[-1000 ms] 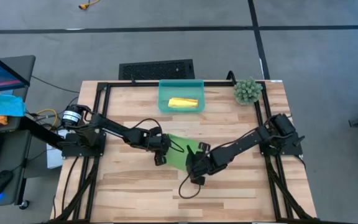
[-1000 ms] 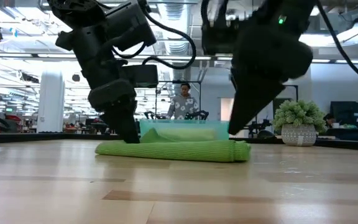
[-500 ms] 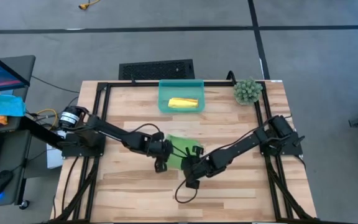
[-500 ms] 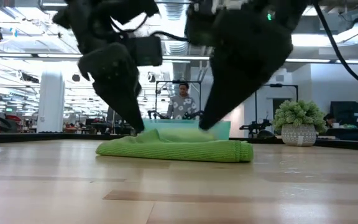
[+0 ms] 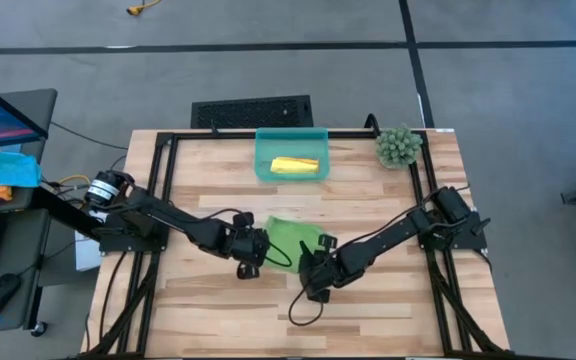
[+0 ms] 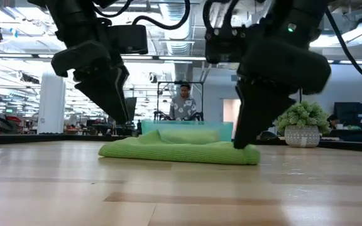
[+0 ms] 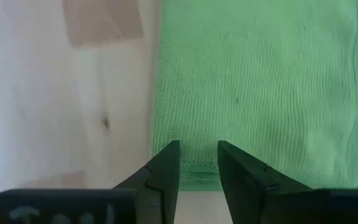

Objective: Roll microfiber towels into tight, uniform cylinder then place into a basket
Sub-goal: Fold the green microfiber towel

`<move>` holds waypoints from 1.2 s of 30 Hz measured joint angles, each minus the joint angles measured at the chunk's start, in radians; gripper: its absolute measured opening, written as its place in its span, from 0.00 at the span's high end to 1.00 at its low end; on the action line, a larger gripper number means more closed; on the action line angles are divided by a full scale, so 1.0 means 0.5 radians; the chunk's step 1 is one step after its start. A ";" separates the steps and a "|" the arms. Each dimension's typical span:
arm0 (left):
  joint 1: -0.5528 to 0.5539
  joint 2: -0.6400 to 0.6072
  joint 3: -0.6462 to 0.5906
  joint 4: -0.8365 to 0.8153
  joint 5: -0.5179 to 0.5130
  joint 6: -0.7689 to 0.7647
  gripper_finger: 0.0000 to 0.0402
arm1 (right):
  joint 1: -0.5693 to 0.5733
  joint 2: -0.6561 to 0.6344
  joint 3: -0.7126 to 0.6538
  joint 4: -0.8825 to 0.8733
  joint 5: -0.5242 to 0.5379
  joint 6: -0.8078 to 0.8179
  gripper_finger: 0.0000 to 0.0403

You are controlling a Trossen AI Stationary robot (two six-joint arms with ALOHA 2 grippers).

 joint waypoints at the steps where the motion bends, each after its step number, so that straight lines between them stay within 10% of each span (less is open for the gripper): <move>1: -0.008 0.005 0.001 0.005 -0.002 -0.001 0.67 | 0.000 0.000 0.000 -0.024 0.000 0.007 0.68; 36: -0.155 0.017 -0.049 0.085 -0.090 -0.046 0.67 | 0.161 0.060 0.021 -0.387 -0.032 0.111 0.70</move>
